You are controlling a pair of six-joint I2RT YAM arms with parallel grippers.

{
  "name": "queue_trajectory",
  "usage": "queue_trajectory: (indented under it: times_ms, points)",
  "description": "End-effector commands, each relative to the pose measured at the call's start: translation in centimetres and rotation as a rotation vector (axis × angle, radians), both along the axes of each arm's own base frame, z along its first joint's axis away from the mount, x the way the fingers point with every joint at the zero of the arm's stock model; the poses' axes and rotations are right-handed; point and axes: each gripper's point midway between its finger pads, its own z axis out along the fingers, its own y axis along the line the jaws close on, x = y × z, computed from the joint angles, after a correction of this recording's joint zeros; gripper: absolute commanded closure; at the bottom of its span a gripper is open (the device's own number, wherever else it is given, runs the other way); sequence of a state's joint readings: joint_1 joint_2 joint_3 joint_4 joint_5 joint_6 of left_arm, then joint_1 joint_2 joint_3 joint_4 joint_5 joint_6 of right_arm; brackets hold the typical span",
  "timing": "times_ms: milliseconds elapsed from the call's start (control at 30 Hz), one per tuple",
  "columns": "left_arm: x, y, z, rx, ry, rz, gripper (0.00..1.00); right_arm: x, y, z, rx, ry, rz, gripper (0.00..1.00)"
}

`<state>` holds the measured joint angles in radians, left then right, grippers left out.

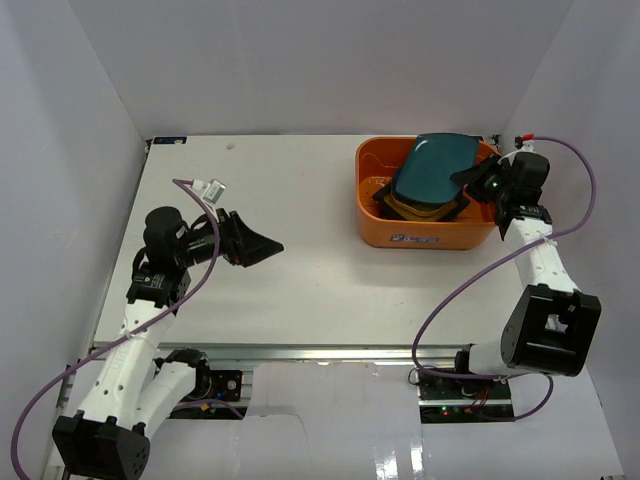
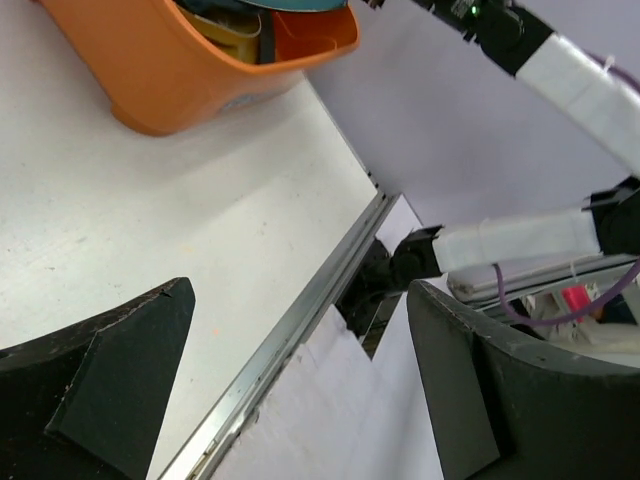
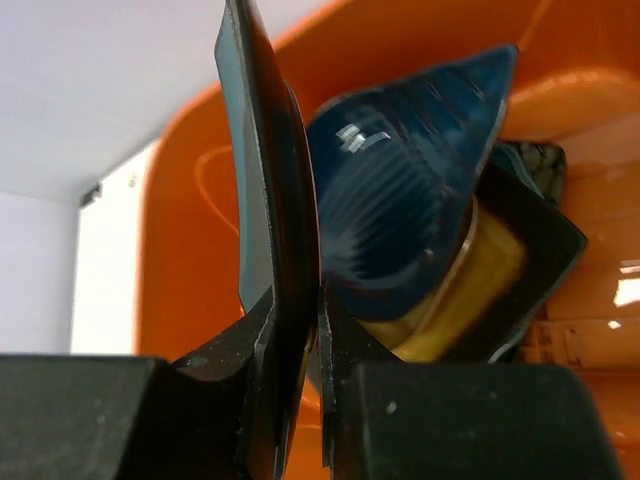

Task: Place the plates into the plastic bin on the countertop

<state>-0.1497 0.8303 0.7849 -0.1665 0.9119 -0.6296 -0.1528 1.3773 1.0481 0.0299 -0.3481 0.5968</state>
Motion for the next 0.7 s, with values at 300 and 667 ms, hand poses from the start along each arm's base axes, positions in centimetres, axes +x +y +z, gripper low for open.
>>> queue_trajectory:
  times_ms: [300, 667]
  points:
    - [-2.4, -1.1, -2.2, 0.129, -0.107, -0.045, 0.02, 0.3, -0.5, -4.8, -0.036, 0.071, -0.008, 0.66]
    - [0.4, -0.1, -0.3, 0.151, -0.120, 0.129, 0.02, -1.2, -1.0, 3.6, -0.094, -0.090, -0.087, 0.07]
